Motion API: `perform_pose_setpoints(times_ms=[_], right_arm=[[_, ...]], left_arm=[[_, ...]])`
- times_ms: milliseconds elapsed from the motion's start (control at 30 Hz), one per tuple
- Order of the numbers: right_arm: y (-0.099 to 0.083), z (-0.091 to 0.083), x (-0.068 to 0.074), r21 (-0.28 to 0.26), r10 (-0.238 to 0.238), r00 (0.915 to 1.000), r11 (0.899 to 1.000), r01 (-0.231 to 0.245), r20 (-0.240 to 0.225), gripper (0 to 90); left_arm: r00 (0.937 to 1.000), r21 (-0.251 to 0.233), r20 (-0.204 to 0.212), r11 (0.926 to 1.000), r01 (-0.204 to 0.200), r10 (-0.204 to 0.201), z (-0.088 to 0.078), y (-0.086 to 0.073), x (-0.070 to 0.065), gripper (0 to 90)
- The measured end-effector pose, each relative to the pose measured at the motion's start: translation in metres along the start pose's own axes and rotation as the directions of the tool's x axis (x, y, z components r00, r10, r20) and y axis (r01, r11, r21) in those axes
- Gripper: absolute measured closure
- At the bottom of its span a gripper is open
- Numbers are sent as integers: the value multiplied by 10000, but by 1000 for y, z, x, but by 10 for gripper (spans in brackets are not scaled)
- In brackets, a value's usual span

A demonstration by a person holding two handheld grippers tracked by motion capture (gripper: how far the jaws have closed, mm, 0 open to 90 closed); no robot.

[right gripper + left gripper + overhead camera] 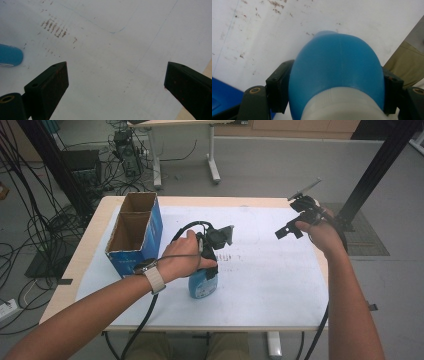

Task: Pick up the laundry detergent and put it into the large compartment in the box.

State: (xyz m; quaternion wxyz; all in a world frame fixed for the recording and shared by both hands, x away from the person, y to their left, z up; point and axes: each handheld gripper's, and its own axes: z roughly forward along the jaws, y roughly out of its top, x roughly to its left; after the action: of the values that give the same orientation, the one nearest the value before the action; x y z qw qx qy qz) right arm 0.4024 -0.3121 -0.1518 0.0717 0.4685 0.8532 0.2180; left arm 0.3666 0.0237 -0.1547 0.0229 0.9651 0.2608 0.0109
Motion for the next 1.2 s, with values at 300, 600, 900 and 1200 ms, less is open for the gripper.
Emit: perform_pose_setpoints(times_ms=[300,600,900,1200], right_arm=[[1,1,1,-13,-44,10000,10000,44,-14,52],[1,0,2,-30,-16,10000,10000,16,-3,52],[1,0,2,-23,-31,10000,10000,31,11,53],[1,0,2,-5,-34,10000,10000,34,22,53]], left_arm=[[10000,-112,-36,9999,-49,48,0,-2,0,384],[10000,-89,36,10000,5,-4,0,-2,1,390],[10000,-17,39,10000,63,-62,0,1,1,391],[10000,-36,26,10000,87,-87,0,0,1,391]])
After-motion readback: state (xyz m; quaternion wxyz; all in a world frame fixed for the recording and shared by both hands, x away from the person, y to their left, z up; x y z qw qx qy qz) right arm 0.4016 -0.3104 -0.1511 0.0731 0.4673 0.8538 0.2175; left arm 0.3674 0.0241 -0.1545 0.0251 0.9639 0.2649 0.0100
